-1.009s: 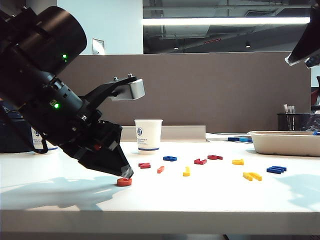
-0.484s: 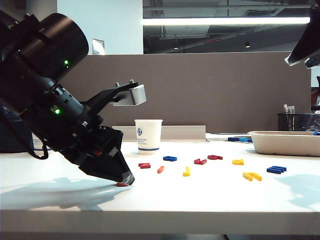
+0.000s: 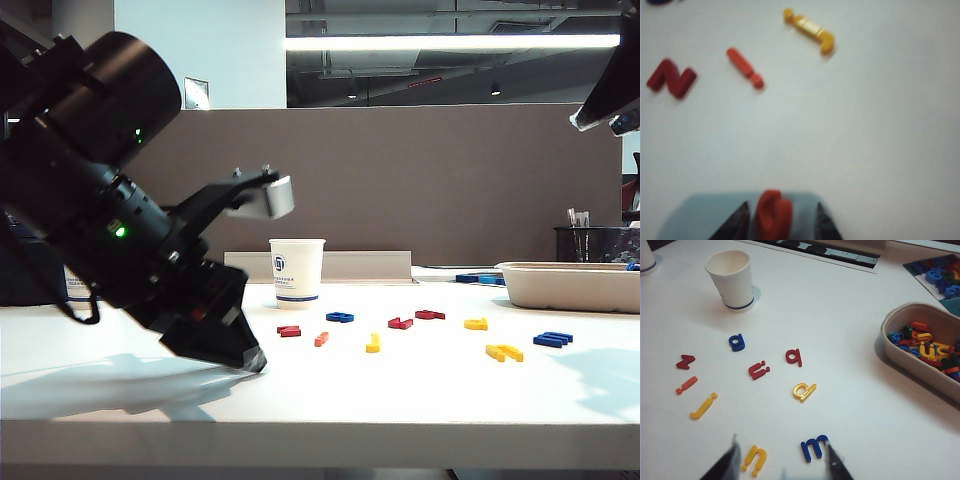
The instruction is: Pick up the letter "c" and put it in the paper cup.
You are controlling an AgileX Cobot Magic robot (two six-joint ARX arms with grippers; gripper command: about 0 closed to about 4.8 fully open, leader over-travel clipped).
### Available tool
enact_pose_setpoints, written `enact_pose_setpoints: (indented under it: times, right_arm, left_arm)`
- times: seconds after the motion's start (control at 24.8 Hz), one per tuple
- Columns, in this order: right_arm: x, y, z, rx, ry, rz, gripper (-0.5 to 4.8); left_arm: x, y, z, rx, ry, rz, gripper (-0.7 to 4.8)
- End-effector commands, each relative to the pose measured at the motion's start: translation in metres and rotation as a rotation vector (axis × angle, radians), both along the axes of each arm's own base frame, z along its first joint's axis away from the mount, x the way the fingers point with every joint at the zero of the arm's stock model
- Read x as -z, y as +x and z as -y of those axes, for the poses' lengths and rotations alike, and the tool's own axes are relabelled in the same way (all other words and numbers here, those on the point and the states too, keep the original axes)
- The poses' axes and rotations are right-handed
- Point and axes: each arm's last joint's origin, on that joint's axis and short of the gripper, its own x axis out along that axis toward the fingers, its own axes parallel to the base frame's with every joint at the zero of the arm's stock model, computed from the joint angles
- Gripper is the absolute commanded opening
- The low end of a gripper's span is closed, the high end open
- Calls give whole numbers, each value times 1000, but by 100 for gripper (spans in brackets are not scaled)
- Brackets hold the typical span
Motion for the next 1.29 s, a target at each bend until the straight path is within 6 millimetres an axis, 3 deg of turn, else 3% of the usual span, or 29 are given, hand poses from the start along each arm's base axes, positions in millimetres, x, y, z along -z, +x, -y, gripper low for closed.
enact_pose_setpoints:
  times: [0.04, 1.29]
  right_arm:
    - [-3, 0, 0, 1, 0, 19, 212]
    - [-3, 0, 0, 1, 0, 19, 212]
  left_arm:
    - [2, 0, -2, -18, 29, -6, 161]
    - [14, -4, -8, -31, 96, -106, 151]
